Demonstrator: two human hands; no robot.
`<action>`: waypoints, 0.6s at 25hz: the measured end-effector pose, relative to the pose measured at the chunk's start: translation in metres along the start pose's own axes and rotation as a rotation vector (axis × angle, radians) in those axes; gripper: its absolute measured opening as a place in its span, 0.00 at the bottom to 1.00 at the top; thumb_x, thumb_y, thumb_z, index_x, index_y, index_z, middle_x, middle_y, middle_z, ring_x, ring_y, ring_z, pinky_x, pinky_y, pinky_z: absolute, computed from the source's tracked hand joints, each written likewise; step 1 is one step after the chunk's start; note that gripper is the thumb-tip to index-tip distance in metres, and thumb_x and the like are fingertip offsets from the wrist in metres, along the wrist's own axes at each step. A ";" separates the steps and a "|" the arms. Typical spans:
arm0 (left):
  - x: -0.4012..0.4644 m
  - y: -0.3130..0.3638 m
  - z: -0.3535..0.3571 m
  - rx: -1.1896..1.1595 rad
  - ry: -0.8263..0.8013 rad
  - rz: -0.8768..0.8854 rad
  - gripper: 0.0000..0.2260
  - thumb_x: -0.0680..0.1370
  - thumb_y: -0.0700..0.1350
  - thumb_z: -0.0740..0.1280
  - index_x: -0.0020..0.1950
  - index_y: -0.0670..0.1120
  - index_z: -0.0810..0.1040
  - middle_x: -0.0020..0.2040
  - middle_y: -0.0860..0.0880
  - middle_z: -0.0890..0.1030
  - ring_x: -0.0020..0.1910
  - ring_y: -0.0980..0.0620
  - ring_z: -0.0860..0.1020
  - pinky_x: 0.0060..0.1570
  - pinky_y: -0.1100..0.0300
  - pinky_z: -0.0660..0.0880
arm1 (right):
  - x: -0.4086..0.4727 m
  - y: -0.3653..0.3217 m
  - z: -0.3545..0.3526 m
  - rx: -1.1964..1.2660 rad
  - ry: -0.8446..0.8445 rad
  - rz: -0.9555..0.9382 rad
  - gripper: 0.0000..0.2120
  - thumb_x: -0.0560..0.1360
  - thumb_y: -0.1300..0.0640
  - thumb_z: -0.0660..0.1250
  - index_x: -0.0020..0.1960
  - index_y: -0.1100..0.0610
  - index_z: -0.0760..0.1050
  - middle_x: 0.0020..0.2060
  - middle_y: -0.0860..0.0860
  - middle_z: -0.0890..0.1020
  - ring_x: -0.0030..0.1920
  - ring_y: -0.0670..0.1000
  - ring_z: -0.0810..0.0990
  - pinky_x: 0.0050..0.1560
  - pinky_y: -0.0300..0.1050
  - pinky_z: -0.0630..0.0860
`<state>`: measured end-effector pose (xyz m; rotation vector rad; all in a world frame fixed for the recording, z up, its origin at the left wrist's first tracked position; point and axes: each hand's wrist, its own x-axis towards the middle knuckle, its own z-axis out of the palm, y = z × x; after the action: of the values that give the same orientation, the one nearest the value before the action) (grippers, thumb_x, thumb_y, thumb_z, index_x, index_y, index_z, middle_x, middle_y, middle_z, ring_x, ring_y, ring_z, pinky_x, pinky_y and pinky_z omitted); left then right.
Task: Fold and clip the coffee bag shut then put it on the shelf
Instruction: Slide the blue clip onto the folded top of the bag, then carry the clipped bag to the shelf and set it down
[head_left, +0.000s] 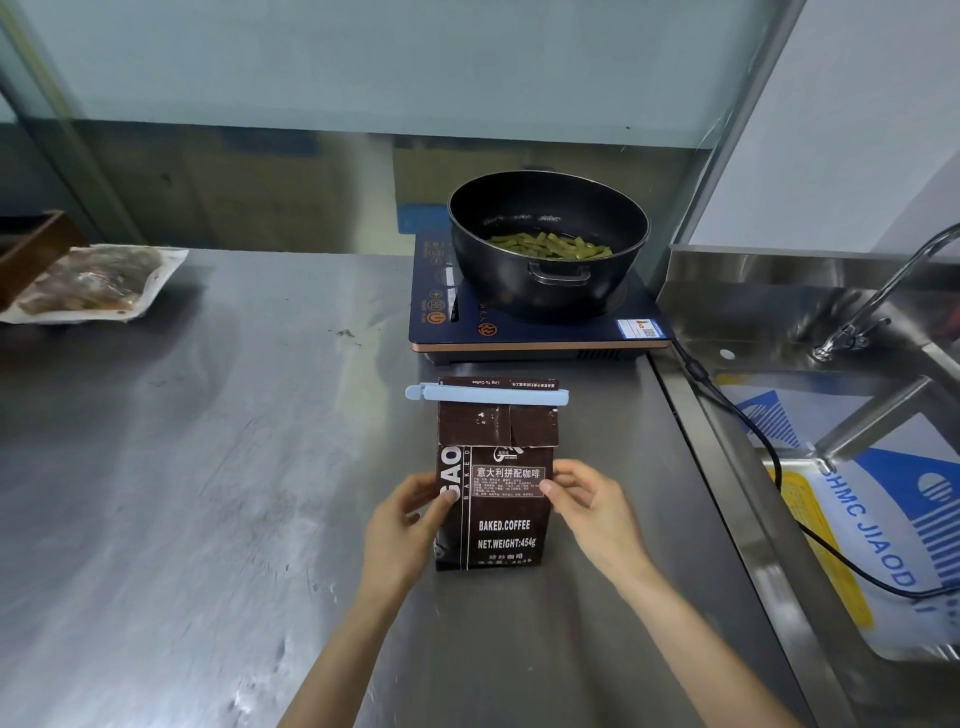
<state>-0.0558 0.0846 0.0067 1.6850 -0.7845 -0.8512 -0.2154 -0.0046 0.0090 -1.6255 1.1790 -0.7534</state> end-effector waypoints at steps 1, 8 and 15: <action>-0.001 0.001 0.000 0.010 0.013 0.007 0.07 0.73 0.41 0.66 0.41 0.53 0.77 0.42 0.56 0.81 0.44 0.62 0.79 0.41 0.76 0.73 | -0.002 -0.001 0.000 0.001 0.008 0.000 0.13 0.71 0.62 0.67 0.38 0.43 0.74 0.36 0.45 0.81 0.40 0.46 0.81 0.49 0.38 0.75; -0.008 0.008 0.002 0.066 0.072 -0.011 0.06 0.73 0.41 0.66 0.48 0.47 0.80 0.43 0.50 0.83 0.36 0.64 0.79 0.44 0.68 0.75 | -0.014 -0.011 -0.002 0.008 0.065 0.023 0.15 0.71 0.62 0.67 0.37 0.41 0.75 0.33 0.45 0.81 0.38 0.46 0.81 0.51 0.43 0.75; -0.013 0.028 0.002 0.062 0.020 0.027 0.08 0.73 0.43 0.67 0.51 0.48 0.81 0.49 0.44 0.84 0.46 0.45 0.81 0.54 0.43 0.76 | -0.030 -0.028 -0.016 0.041 0.172 0.020 0.14 0.70 0.63 0.67 0.40 0.42 0.76 0.34 0.48 0.81 0.42 0.52 0.81 0.50 0.44 0.76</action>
<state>-0.0666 0.0877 0.0353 1.7309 -0.8258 -0.7968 -0.2299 0.0202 0.0423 -1.5367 1.2915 -0.9132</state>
